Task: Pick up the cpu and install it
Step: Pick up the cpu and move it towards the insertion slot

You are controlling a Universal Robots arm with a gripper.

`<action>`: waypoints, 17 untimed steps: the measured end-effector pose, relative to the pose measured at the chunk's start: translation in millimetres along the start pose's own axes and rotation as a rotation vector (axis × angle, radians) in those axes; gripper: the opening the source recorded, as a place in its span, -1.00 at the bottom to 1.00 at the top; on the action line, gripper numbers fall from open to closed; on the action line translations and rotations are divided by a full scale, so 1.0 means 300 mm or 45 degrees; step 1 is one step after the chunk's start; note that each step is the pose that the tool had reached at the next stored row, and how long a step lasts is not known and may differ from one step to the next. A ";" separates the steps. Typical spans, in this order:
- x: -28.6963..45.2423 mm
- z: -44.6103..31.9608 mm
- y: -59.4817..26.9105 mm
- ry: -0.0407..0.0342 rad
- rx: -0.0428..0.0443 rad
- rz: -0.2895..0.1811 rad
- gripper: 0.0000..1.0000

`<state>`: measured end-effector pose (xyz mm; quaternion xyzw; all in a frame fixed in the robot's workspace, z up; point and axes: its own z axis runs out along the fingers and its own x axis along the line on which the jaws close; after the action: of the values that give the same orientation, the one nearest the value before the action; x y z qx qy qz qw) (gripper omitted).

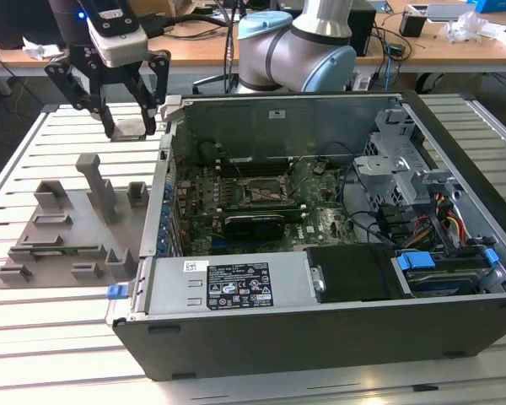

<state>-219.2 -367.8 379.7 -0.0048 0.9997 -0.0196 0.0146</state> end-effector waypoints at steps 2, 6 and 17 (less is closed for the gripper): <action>-0.023 0.000 0.000 0.0001 0.000 0.000 0.09; -0.070 0.002 0.000 0.0000 0.000 0.000 0.09; -0.217 0.006 -0.002 -0.0001 0.000 0.000 0.09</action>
<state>-154.1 -367.7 379.6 -0.0048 0.9997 -0.0197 0.0146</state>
